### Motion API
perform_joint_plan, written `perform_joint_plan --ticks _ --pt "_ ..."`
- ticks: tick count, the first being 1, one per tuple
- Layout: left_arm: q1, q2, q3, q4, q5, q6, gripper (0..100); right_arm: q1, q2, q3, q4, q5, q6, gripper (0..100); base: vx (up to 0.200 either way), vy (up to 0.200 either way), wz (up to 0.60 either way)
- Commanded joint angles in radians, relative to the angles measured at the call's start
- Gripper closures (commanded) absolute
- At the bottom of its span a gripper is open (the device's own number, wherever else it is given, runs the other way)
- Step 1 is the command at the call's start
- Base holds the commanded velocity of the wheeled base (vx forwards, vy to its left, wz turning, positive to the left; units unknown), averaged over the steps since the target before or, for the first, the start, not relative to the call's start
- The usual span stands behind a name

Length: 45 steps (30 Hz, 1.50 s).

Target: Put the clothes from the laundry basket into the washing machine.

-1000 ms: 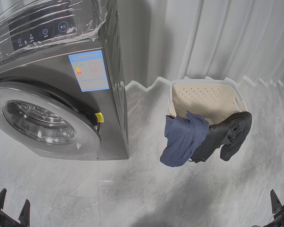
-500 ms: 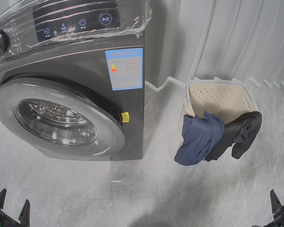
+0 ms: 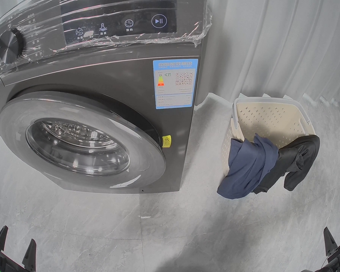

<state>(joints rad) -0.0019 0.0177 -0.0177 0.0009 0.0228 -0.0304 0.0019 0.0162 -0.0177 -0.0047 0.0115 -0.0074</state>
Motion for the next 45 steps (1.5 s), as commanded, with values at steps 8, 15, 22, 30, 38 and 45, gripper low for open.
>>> perform_joint_plan --ticks 8,15,22,30,38,45 --pt "-0.001 -0.015 0.016 -0.001 0.000 0.000 0 0.000 -0.012 0.018 -0.001 0.001 0.000 0 0.000 0.200 0.00" --pt "-0.001 -0.015 0.016 -0.001 0.000 0.000 0 -0.002 -0.012 0.018 0.000 -0.001 0.000 0 0.000 0.029 0.00" --pt "-0.001 -0.015 0.016 0.001 0.000 0.000 0 -0.002 -0.012 0.018 -0.001 0.001 0.000 0 0.000 0.029 0.51" --pt "-0.001 -0.015 0.016 -0.001 0.000 0.000 0 -0.002 -0.012 0.018 -0.001 0.001 0.000 0 0.000 0.200 0.00" --pt "0.000 -0.015 0.016 -0.001 0.002 0.000 0 0.000 -0.012 0.018 0.000 0.001 0.000 0 0.000 0.200 0.00" --pt "-0.001 -0.015 0.016 -0.001 0.002 0.000 0 0.000 -0.012 0.018 -0.001 0.001 0.000 0 0.000 0.200 0.00"
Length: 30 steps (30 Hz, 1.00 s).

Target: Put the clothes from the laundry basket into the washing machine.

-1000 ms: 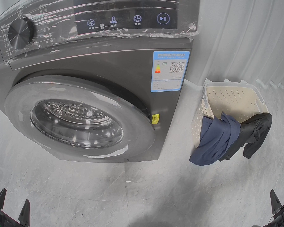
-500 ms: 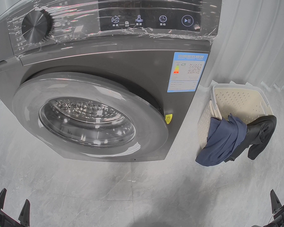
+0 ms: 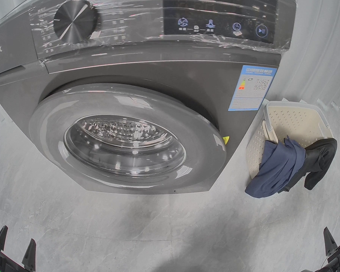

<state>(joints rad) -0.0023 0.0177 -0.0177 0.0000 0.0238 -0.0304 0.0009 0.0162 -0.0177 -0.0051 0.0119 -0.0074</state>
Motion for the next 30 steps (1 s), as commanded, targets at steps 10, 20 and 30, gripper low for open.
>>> perform_joint_plan --ticks 10,20,30 --pt "0.001 -0.015 0.016 0.002 0.001 0.000 0 -0.001 -0.012 0.018 0.001 -0.003 0.000 0 0.000 0.000 0.00" --pt "-0.001 -0.015 0.016 0.002 -0.001 0.000 0 0.001 -0.012 0.018 0.001 -0.003 0.003 0 0.000 0.000 0.00" --pt "-0.001 -0.015 0.016 0.000 -0.001 0.001 0 0.001 -0.012 0.018 -0.001 -0.001 0.001 0 0.000 0.120 0.00"
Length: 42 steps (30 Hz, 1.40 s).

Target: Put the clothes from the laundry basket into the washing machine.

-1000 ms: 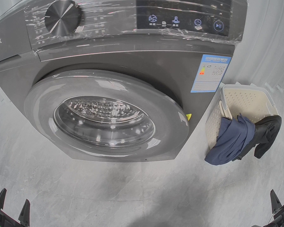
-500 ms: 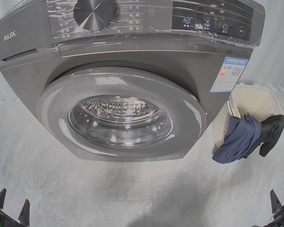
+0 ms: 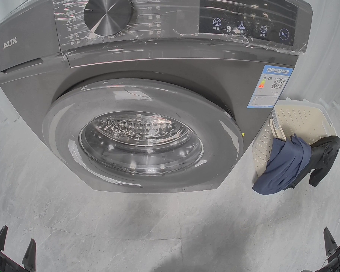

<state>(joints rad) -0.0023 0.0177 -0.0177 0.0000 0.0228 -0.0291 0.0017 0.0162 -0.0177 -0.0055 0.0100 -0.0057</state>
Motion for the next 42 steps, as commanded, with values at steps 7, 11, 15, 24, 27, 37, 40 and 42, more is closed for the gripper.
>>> perform_joint_plan --ticks 7,11,15,24,27,37,40,42 --pt "-0.001 -0.015 0.016 0.000 0.000 0.000 0 -0.002 -0.012 0.018 -0.001 0.002 -0.003 0 0.000 0.086 0.00" --pt "-0.001 -0.015 0.016 0.000 0.002 0.000 0 -0.002 -0.012 0.018 -0.001 0.002 -0.003 0 0.000 0.000 0.00" --pt "-0.001 -0.015 0.016 0.000 0.002 0.000 0 -0.002 -0.012 0.018 0.001 0.002 0.001 0 0.000 0.000 0.00" --pt "0.001 -0.015 0.016 0.002 0.002 0.000 0 0.049 0.228 -0.191 -0.065 0.001 -0.002 0 0.000 0.000 0.00" --pt "-0.001 -0.015 0.016 0.000 0.002 0.000 0 0.116 0.360 -0.165 -0.091 0.005 0.020 0 0.000 0.000 0.00" --pt "0.001 -0.015 0.016 0.002 0.000 -0.002 0 0.299 0.869 -0.222 -0.373 0.102 0.073 0 0.000 0.000 0.00" --pt "0.001 -0.015 0.016 0.002 0.000 -0.002 0 0.351 0.950 -0.231 -0.455 0.096 0.070 0 0.000 0.000 0.00" --pt "0.001 -0.015 0.016 0.002 0.000 -0.002 0 0.388 1.025 -0.239 -0.531 0.094 0.087 0 0.000 0.000 0.00"
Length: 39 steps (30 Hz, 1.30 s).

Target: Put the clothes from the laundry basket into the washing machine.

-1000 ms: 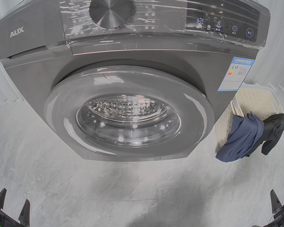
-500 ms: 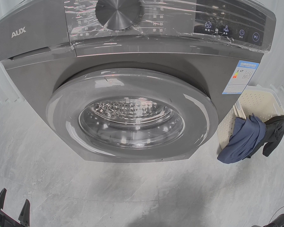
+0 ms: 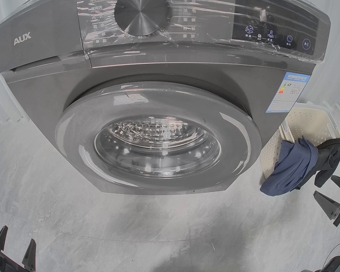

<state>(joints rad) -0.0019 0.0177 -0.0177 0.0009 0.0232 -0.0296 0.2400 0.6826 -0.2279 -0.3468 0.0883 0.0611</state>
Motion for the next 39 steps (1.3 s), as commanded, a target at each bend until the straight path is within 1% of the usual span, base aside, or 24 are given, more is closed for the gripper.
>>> perform_joint_plan --ticks 1,3,5,7,8,9,10,12,13,16,20,24,28,30,32,34,35,39 --pt "0.000 -0.015 0.016 0.001 0.000 0.000 0 0.167 0.400 -0.036 -0.236 0.014 0.034 0 0.000 0.000 0.00" --pt "0.000 -0.015 0.016 0.001 0.000 -0.001 0 0.213 0.466 -0.041 -0.311 0.010 0.063 0 0.000 0.000 0.00" --pt "0.000 -0.015 0.016 0.001 0.000 -0.001 0 0.289 0.535 -0.057 -0.385 -0.004 0.103 0 0.000 0.000 0.00" --pt "0.000 -0.015 0.016 0.001 0.000 -0.001 0 0.317 0.583 -0.073 -0.417 -0.012 0.126 0 0.000 0.000 0.00" --pt "0.000 -0.015 0.016 0.001 0.000 -0.001 0 0.318 0.588 -0.074 -0.419 -0.012 0.128 0 0.000 0.000 0.00" --pt "0.000 -0.015 0.016 0.001 0.000 -0.001 0 0.337 0.641 -0.094 -0.455 -0.012 0.144 0 0.000 0.000 0.00" --pt "0.000 -0.015 0.016 0.001 0.000 -0.001 0 0.338 0.646 -0.096 -0.459 -0.010 0.148 0 0.000 0.000 0.00" --pt "0.000 -0.015 0.016 0.001 0.000 0.000 0 0.380 0.669 -0.096 -0.541 -0.002 0.197 0 0.000 0.000 0.00" --pt "-0.001 -0.015 0.016 -0.001 0.000 -0.001 0 0.386 0.675 -0.099 -0.564 -0.004 0.210 0 0.000 0.000 0.00" --pt "0.000 -0.015 0.016 0.001 0.000 0.000 0 0.386 0.707 -0.113 -0.601 -0.005 0.204 0 0.000 0.000 0.00" --pt "0.000 -0.015 0.016 -0.001 0.000 0.000 0 0.389 0.758 -0.143 -0.613 -0.005 0.166 0 0.000 0.000 0.00" --pt "0.000 -0.015 0.016 0.001 0.000 0.000 0 0.398 0.805 -0.157 -0.623 -0.004 0.160 0 0.000 0.000 0.00" --pt "0.000 -0.015 0.016 -0.001 0.000 0.000 0 0.398 0.816 -0.142 -0.644 -0.002 0.158 0 0.000 0.000 0.00" --pt "-0.001 -0.015 0.016 -0.001 0.000 0.000 0 0.398 0.802 -0.113 -0.647 0.005 0.155 0 0.000 0.000 0.00" --pt "-0.001 -0.015 0.016 0.001 0.000 0.000 0 0.397 0.787 -0.107 -0.647 0.004 0.144 0 0.000 0.000 0.00" --pt "-0.001 -0.015 0.016 0.001 0.000 0.000 0 0.371 0.764 -0.107 -0.636 -0.004 0.114 0 0.000 0.000 0.00" --pt "0.000 -0.015 0.016 0.001 0.000 0.000 0 0.360 0.761 -0.108 -0.636 -0.005 0.111 0 0.000 0.000 0.00" --pt "-0.001 -0.015 0.016 -0.001 0.000 0.000 0 0.242 0.733 -0.117 -0.630 0.002 0.094 0 0.000 0.000 0.00"
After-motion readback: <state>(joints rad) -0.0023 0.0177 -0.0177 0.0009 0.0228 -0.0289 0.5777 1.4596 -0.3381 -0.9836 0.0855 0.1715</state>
